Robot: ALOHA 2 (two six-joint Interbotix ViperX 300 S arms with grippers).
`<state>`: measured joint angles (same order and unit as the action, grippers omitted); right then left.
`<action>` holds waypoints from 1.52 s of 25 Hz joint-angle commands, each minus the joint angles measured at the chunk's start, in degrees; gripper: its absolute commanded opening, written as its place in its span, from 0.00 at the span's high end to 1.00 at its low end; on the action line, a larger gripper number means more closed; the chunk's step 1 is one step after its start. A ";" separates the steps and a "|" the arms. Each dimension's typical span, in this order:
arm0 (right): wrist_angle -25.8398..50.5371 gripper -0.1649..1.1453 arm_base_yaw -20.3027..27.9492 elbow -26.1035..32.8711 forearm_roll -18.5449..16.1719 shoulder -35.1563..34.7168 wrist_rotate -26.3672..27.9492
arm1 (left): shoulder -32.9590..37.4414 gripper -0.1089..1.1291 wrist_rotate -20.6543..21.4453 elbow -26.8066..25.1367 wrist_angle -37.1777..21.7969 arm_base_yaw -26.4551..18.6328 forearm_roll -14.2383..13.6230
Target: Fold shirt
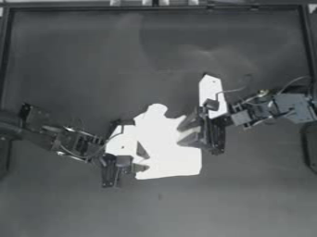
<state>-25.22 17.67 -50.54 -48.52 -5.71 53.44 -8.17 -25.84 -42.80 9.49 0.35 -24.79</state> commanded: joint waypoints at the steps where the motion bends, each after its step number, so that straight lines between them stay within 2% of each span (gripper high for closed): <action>1: -1.41 0.26 0.44 0.09 0.35 0.00 -0.09 | 0.09 0.33 0.00 -0.18 -0.18 0.44 0.62; 6: -2.20 0.26 0.62 0.00 0.44 -0.62 -0.35 | -0.62 0.35 0.00 -1.41 -0.18 0.53 1.49; 15: -3.16 0.26 0.62 0.44 0.62 2.20 -0.62 | 3.16 0.38 0.62 0.53 -1.58 -0.88 0.79; 27: -2.99 0.26 0.26 -1.05 0.62 12.57 -0.18 | 11.07 0.37 0.70 2.55 -1.58 -5.45 -1.85; 38: 1.58 0.26 -3.96 -5.19 3.16 23.82 0.18 | 7.29 0.37 0.70 4.48 0.62 -8.96 -3.34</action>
<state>-24.26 14.24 -55.99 -45.97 15.47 53.53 -1.32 -25.22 -39.55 9.14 -8.26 -27.77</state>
